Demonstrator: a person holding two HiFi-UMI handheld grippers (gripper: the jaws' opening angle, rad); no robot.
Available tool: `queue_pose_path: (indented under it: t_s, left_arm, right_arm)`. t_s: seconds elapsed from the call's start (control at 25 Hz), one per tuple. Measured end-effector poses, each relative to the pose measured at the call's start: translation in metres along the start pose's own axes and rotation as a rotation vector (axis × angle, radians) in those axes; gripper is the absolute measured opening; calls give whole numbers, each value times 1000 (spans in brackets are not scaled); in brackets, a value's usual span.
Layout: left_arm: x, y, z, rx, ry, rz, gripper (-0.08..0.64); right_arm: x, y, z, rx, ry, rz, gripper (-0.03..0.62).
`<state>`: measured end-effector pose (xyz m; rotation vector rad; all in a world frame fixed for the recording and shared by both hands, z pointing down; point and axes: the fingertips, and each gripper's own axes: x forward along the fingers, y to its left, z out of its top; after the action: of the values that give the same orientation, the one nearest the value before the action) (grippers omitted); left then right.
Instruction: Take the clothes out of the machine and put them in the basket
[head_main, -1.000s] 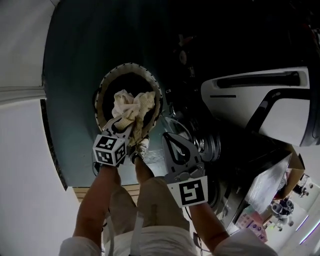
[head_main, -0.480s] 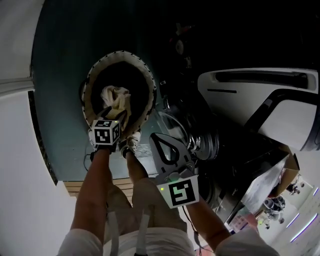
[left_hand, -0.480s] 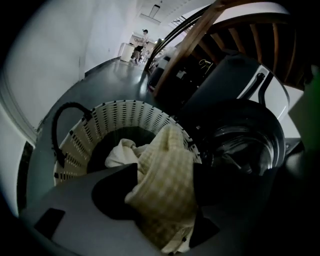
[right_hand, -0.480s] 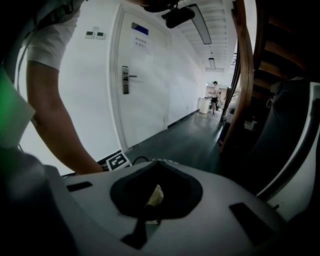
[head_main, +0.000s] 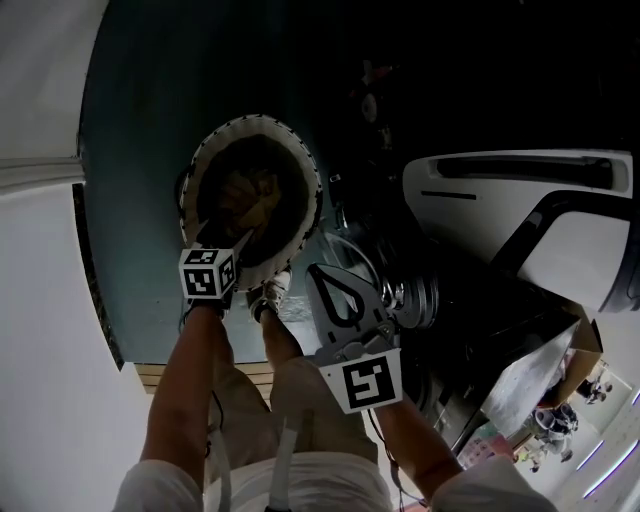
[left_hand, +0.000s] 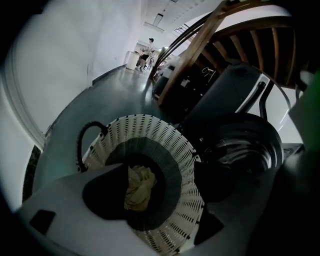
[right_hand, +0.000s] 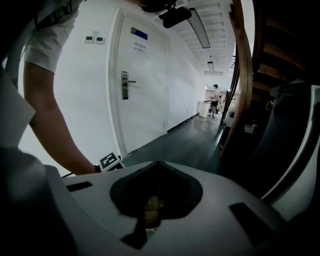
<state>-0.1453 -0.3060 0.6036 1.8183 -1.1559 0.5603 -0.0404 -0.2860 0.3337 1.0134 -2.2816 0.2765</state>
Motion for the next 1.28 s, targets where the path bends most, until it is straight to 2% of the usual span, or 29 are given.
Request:
queue_pose_path:
  t_s: [0.08, 0.2, 0.4, 0.64, 0.76, 0.92, 1.08, 1.28]
  left_arm:
    - [-10, -1, 14, 6, -28, -1, 403]
    - [-32, -1, 45, -27, -102, -3, 338]
    - [-90, 1, 103, -28, -212, 15, 166]
    - [-180, -3, 179, 29, -331, 28, 86]
    - [-229, -7, 211, 31, -405, 5, 29]
    - [-291, -15, 241, 47, -490, -24, 14]
    - [-346, -26, 254, 68, -541, -11, 14]
    - [-407, -50, 276, 74, -636, -23, 14]
  right_arm:
    - [-4, -1, 11, -9, -15, -7, 12]
    - [-12, -1, 30, -21, -29, -17, 12]
    - [-37, -2, 80, -58, -85, -45, 12]
    - [-67, -16, 146, -85, -169, -109, 12]
    - [-79, -12, 174, -122, -195, -121, 12]
    - [-95, 0, 208, -153, -239, -127, 12]
    - [-114, 14, 237, -168, -293, -97, 12]
    - [-135, 25, 273, -254, -327, -74, 12]
